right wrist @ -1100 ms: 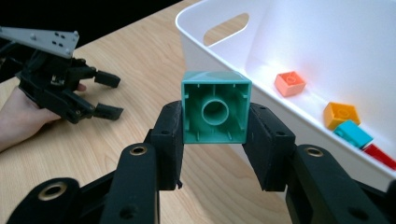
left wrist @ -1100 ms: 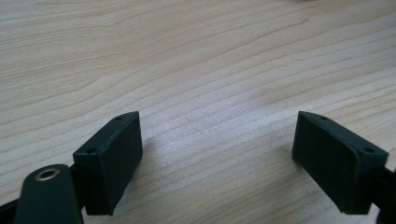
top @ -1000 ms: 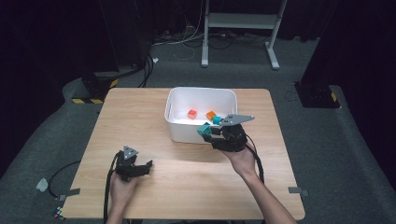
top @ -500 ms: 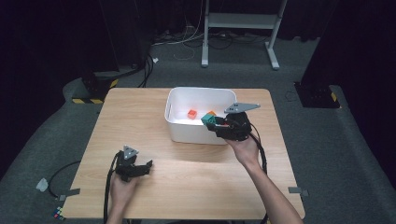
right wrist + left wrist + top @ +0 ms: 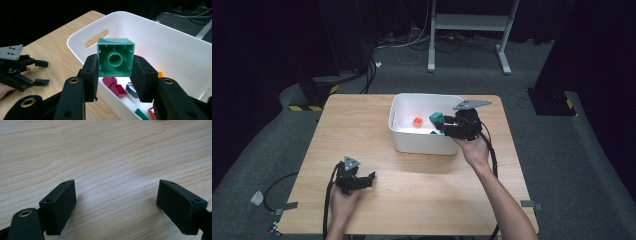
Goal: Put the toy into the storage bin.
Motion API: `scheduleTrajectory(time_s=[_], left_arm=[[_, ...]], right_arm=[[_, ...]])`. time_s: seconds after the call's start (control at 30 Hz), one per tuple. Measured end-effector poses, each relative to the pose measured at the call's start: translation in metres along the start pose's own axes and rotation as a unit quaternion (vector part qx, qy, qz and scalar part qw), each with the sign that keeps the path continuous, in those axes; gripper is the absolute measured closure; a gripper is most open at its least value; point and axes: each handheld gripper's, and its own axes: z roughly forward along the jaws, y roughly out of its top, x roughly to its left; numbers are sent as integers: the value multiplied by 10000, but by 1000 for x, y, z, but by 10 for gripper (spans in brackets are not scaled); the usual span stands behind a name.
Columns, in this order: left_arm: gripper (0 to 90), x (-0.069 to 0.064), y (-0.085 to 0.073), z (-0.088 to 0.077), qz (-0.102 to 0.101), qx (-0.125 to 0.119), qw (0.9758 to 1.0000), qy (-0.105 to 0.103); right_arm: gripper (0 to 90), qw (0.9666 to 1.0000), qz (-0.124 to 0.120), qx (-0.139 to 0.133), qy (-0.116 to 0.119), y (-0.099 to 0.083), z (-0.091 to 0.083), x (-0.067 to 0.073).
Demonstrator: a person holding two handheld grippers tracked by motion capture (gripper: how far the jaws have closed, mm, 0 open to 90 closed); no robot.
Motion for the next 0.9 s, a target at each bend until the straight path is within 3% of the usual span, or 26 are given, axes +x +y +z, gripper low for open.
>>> scheduleTrajectory(time_s=[0.53, 0.7, 0.9], left_arm=[[162, 0, 0, 0, -1, 0, 10000, -1], [162, 0, 0, 0, -3, -2, 10000, -1], [162, 0, 0, 0, -5, -2, 10000, -5]], right_arm=[[583, 9990, 305, 181, -281, 4, 21, -27], [525, 9978, 479, 297, -358, 0, 28, -38], [494, 9979, 456, 284, -364, -1, 23, -37]])
